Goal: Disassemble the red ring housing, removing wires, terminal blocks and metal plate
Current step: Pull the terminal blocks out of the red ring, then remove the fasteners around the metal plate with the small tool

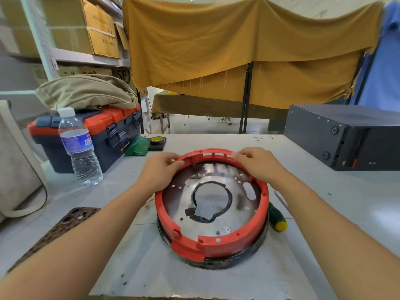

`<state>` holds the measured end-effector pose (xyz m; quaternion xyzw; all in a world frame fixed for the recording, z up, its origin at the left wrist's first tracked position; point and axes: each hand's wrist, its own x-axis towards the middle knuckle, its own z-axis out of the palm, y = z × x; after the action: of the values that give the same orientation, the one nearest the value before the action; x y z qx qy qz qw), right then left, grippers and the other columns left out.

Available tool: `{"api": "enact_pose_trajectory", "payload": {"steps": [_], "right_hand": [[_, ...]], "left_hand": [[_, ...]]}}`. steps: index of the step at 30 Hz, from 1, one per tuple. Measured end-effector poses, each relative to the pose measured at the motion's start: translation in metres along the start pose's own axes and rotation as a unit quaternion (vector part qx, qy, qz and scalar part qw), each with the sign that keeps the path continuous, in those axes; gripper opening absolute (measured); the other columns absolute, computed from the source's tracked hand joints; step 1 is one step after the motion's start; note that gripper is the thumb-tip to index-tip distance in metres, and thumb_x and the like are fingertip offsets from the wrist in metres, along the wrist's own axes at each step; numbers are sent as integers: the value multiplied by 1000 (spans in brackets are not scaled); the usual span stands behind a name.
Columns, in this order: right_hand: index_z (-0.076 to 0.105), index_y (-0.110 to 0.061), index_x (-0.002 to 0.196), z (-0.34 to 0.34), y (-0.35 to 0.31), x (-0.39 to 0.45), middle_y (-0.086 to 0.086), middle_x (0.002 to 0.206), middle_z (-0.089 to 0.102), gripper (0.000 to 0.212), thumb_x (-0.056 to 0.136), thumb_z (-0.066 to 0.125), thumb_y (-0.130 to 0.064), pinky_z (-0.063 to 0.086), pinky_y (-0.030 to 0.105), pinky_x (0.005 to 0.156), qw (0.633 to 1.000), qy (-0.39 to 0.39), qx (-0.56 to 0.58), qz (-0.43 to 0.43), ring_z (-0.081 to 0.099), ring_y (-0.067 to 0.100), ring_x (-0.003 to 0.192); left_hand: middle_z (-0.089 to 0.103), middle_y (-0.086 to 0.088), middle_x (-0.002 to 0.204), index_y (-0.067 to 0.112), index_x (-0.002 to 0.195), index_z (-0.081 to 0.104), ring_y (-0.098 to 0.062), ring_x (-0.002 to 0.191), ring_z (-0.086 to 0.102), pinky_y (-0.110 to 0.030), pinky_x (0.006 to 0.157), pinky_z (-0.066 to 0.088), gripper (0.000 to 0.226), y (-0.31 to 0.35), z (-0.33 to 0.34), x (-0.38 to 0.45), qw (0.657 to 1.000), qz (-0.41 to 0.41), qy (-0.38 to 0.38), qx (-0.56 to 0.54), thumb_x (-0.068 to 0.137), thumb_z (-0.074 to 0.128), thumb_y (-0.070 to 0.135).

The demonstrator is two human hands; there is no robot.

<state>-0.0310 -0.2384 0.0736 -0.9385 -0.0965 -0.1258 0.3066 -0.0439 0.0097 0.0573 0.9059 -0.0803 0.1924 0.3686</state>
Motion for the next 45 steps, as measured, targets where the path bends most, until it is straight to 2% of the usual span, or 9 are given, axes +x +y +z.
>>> {"api": "enact_pose_trajectory", "payload": {"steps": [10,15,18,24,28,33,36,40,45], "right_hand": [[61,-22,115,-27,-15,-16,-2,107,66,54,85,49,-65,47,31,84,977,62,198,42,61,18,99],[58,-24,122,-35,-18,-28,-4,108,68,45,83,66,-46,51,39,94,949,91,301,-25,66,14,98],[49,-30,130,-39,-20,-33,-12,118,61,58,79,73,-39,44,21,90,947,97,301,-55,58,3,109],[38,-25,142,-45,-24,-44,-10,127,39,91,64,85,-32,32,-9,68,969,65,210,-111,44,-14,102],[41,-30,133,-43,-26,-59,-8,122,35,85,62,89,-23,32,-7,80,975,64,116,-179,43,-4,106],[37,-33,125,-30,-25,-75,-14,119,29,81,62,88,-28,33,-2,86,972,65,48,-220,33,2,115],[25,-45,119,-23,-21,-84,-25,113,22,85,61,87,-40,32,11,92,972,30,23,-231,30,4,116],[37,-51,107,-20,-18,-91,-27,120,23,63,61,80,-55,34,11,87,982,-28,78,-171,31,4,119],[58,-33,96,-10,-5,-89,-20,112,54,8,93,55,-40,37,15,86,957,165,232,-58,47,-3,113]], "left_hand": [[61,27,77,34,97,60,19,72,56,3,63,35,10,26,-20,-7,980,80,158,-94,92,58,26],[70,9,100,31,95,50,-7,78,66,-27,74,53,6,38,-37,-12,983,68,55,-159,94,54,27],[66,3,113,28,100,49,-23,94,65,-42,88,52,15,41,-45,-14,982,51,17,-180,91,60,26],[49,6,132,29,134,41,-9,127,44,-32,106,39,70,30,-59,-22,977,43,-41,-205,77,76,11],[41,11,133,35,142,31,-10,123,42,-33,100,39,95,23,-67,-30,970,-26,-122,-207,63,82,44],[47,-1,124,39,124,41,-31,95,66,-39,75,58,61,28,-57,-41,943,-212,-123,-226,77,41,78],[56,-6,110,40,98,50,-35,90,68,-38,60,60,41,33,-47,-48,925,-235,-127,-270,79,44,75],[56,-8,113,31,114,44,-36,100,63,-37,57,58,43,32,-37,-53,913,-237,-116,-311,85,49,63],[51,-11,119,25,103,44,-32,83,65,-46,65,60,19,15,-28,-63,918,-225,-103,-310,91,50,39]]}}
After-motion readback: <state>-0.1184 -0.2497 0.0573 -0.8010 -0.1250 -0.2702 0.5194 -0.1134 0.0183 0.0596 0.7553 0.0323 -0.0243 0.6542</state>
